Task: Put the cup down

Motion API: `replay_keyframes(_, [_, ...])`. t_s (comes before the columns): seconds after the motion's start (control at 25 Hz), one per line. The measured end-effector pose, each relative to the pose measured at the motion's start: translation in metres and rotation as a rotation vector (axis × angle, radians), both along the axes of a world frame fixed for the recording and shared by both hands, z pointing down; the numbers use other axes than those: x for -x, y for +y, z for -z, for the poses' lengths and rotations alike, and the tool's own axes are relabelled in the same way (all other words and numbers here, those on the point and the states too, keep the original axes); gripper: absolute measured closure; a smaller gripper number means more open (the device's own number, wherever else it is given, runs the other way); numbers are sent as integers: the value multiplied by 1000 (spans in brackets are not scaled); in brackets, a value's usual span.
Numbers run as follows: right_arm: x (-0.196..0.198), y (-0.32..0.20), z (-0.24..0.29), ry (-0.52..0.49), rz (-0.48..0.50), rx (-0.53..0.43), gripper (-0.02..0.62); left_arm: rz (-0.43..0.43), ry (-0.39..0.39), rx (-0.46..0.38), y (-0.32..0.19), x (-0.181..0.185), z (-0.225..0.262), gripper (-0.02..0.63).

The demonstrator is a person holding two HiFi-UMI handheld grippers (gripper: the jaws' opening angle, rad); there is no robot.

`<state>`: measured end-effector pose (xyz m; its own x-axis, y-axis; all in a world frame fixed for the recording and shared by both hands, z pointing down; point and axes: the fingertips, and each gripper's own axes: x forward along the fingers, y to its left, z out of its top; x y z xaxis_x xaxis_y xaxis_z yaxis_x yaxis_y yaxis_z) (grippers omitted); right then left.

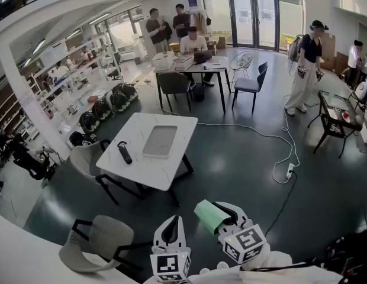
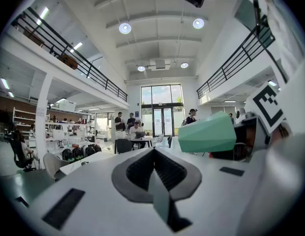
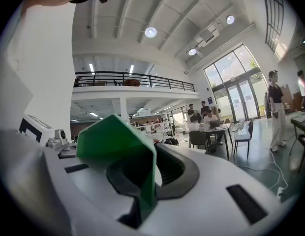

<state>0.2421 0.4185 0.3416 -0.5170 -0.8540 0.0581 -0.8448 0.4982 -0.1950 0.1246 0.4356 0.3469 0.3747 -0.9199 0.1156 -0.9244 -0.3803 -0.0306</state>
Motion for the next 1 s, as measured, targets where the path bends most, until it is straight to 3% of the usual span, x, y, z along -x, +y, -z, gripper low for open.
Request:
replay_keyframes(0.56, [12,7,8,-16,12,0,574,16,7,16,6,10,3,597])
replay_keyframes(1.0, [-27,-9,-15,-24,35,22,574,34,-7,40,-5,-30,-20,597])
